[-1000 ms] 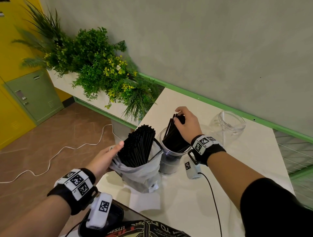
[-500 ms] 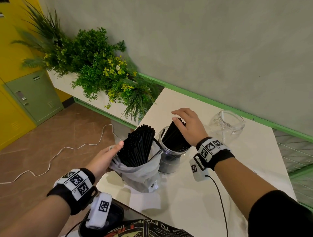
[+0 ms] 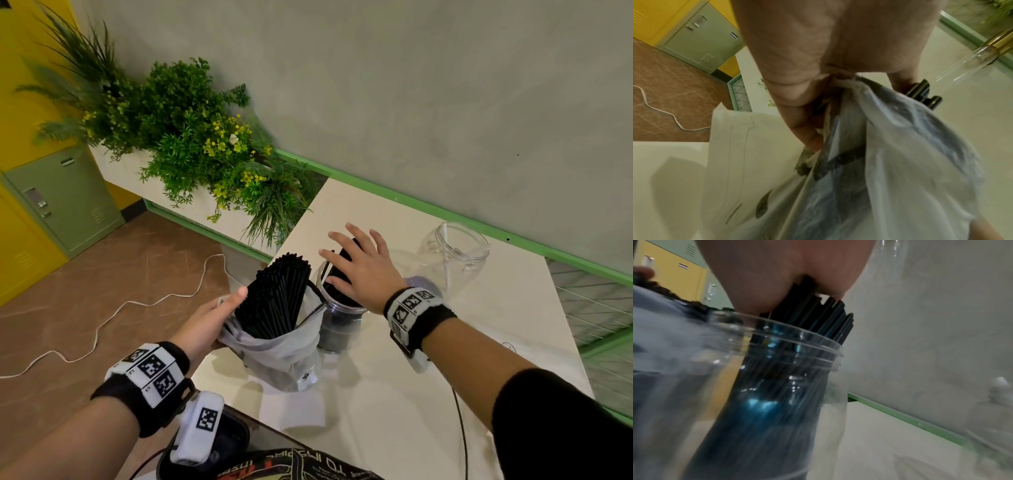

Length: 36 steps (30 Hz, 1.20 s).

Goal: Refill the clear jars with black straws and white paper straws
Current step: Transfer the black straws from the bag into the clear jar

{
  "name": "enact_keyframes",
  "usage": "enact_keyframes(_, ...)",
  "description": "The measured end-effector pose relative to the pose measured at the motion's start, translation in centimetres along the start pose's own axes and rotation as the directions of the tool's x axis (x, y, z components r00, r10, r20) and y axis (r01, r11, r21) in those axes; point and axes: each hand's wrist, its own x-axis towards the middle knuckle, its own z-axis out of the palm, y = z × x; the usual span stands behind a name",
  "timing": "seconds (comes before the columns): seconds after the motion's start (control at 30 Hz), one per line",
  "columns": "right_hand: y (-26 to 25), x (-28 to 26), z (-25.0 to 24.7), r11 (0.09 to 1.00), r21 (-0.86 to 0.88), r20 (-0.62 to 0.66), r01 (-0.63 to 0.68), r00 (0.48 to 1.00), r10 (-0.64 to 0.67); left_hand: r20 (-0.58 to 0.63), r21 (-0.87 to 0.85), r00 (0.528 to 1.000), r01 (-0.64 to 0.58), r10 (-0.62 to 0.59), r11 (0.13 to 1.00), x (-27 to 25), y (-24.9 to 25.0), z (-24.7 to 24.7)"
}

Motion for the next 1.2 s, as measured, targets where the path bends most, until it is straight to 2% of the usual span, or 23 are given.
enact_keyframes(0.13, 0.6, 1.5, 0.3, 0.960, 0.126, 0.136, -0.251, 0.963, 0.234, 0.002, -0.011, 1.000, -0.009, 0.009, 1.000, -0.3, 0.1, 0.2)
enact_keyframes(0.17, 0.7, 1.7, 0.4, 0.939, 0.188, 0.128, -0.289, 0.955, 0.268, 0.005, -0.012, 1.000, -0.010, 0.010, 1.000, -0.4, 0.1, 0.2)
enact_keyframes(0.27, 0.9, 1.8, 0.6, 0.882, 0.335, 0.000, -0.330, 0.937, 0.351, 0.014, -0.011, 1.000, -0.017, 0.017, 1.000, -0.5, 0.1, 0.1)
enact_keyframes(0.3, 0.9, 1.9, 0.6, 0.867, 0.363, -0.004, -0.342, 0.930, 0.369, 0.011, -0.006, 1.000, -0.021, 0.021, 1.000, -0.6, 0.0, 0.0)
enact_keyframes(0.37, 1.1, 2.1, 0.5, 0.862, 0.349, 0.084, -0.368, 0.928, 0.362, 0.006, -0.001, 1.000, -0.022, 0.022, 1.000, -0.7, 0.1, 0.0)
enact_keyframes(0.43, 1.1, 2.2, 0.0, 0.888, 0.259, 0.164, -0.380, 0.923, 0.347, 0.004, -0.018, 1.000, -0.020, 0.020, 1.000, -0.8, 0.2, 0.2)
enact_keyframes(0.47, 0.9, 2.1, -0.5, 0.892, 0.246, 0.141, -0.380, 0.924, 0.355, 0.006, -0.031, 1.000, -0.023, 0.023, 0.999, -1.0, 0.4, 0.3)
enact_keyframes(0.53, -0.3, 1.6, -1.9, 0.873, 0.337, -0.017, -0.354, 0.924, 0.381, 0.010, -0.045, 1.000, -0.026, 0.027, 0.999, -1.1, 0.4, 0.4)
enact_keyframes(0.6, -2.4, 0.6, -3.3, 0.806, 0.535, -0.149, -0.256, 0.910, 0.388, 0.005, -0.046, 1.000, -0.031, 0.031, 0.998, -1.1, 0.3, 0.3)
enact_keyframes(0.63, -3.8, -0.1, -3.8, 0.748, 0.631, -0.148, -0.206, 0.914, 0.377, 0.011, -0.050, 0.999, -0.039, 0.040, 0.998, -1.2, 0.3, 0.3)
enact_keyframes(0.7, -6.7, -1.5, -4.0, 0.622, 0.760, -0.055, -0.189, 0.935, 0.352, 0.022, -0.047, 0.998, -0.049, 0.050, 0.998, -1.2, 0.2, 0.2)
enact_keyframes(0.8, -9.0, -2.9, -3.1, 0.490, 0.825, 0.095, -0.280, 0.925, 0.369, 0.041, -0.056, 0.996, -0.076, 0.079, 0.996, -1.1, -0.1, -0.1)
enact_keyframes(0.87, -9.3, -3.3, -2.5, 0.505, 0.809, 0.094, -0.302, 0.914, 0.395, 0.044, -0.062, 0.996, -0.081, 0.084, 0.995, -1.0, -0.5, -0.4)
enact_keyframes(0.97, -9.9, -3.7, -2.2, 0.666, 0.696, 0.006, -0.268, 0.930, 0.367, 0.055, -0.083, 0.994, -0.095, 0.100, 0.992, -1.2, -1.0, -0.6)
enact_keyframes(1.03, -10.6, -3.6, -2.1, 0.724, 0.642, -0.004, -0.251, 0.944, 0.331, 0.059, -0.094, 0.993, -0.093, 0.099, 0.991, -1.4, -1.2, -0.5)
enact_keyframes(1.13, -11.6, -3.5, -1.7, 0.695, 0.657, 0.085, -0.291, 0.945, 0.315, 0.060, -0.132, 0.993, -0.098, 0.107, 0.986, -1.7, -1.4, -0.7)
enact_keyframes(1.2, -11.9, -3.3, -1.2, 0.593, 0.713, 0.221, -0.374, 0.922, 0.317, 0.064, -0.150, 0.992, -0.096, 0.107, 0.984, -1.8, -1.6, -0.8)
